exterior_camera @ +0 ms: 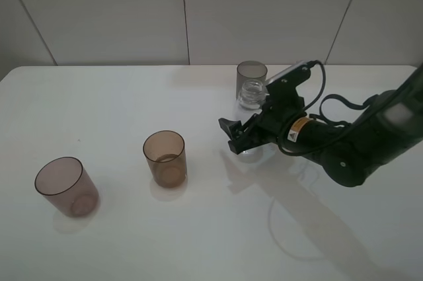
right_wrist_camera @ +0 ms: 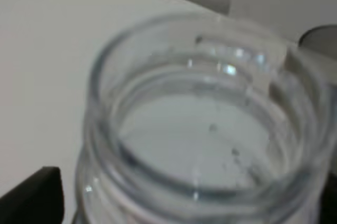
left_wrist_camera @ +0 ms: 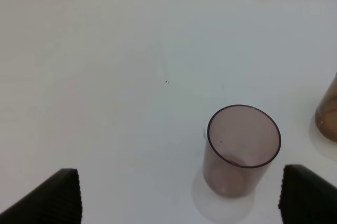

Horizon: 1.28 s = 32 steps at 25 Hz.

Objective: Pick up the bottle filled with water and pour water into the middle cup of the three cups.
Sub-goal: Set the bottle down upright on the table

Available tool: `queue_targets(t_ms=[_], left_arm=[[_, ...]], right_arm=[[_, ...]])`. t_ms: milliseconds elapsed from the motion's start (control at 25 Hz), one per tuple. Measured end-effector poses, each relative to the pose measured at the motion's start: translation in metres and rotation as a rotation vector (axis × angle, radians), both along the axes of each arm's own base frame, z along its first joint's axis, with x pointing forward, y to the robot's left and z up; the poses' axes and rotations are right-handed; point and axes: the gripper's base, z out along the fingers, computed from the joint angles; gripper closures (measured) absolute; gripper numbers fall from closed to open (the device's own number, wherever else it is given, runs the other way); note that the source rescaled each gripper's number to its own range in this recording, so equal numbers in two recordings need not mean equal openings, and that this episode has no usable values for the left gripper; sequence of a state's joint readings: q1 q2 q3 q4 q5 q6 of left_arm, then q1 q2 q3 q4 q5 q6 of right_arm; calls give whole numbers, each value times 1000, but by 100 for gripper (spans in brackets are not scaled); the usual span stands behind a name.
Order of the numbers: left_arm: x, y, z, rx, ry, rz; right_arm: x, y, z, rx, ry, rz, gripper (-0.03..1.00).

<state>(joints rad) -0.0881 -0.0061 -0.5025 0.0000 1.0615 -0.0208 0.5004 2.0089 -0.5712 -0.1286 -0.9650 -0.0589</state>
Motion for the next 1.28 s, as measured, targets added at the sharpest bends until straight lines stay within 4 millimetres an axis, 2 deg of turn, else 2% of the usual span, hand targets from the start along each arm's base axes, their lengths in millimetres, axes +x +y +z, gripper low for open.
queue_targets(t_ms=[160, 200, 440, 560, 760, 1000, 1120, 1280], left_arm=[[0, 0, 0, 0, 0, 0], [0, 0, 0, 0, 0, 0], [0, 0, 0, 0, 0, 0], [0, 0, 0, 0, 0, 0], [0, 0, 0, 0, 0, 0], [0, 0, 0, 0, 0, 0], [0, 0, 0, 0, 0, 0], [0, 0, 0, 0, 0, 0]], right_arm=[[0, 0, 30, 28, -61, 0, -2], [0, 0, 30, 28, -61, 0, -2], [-8, -6, 90, 59, -137, -11, -3], [-18, -16, 120, 117, -45, -97, -3], [-42, -39, 158, 200, 154, -251, -3], [-70, -88, 177, 198, 348, -421, -3], [-88, -112, 186, 152, 381, -493, -3], [-120, -133, 204, 120, 369, -554, -3]])
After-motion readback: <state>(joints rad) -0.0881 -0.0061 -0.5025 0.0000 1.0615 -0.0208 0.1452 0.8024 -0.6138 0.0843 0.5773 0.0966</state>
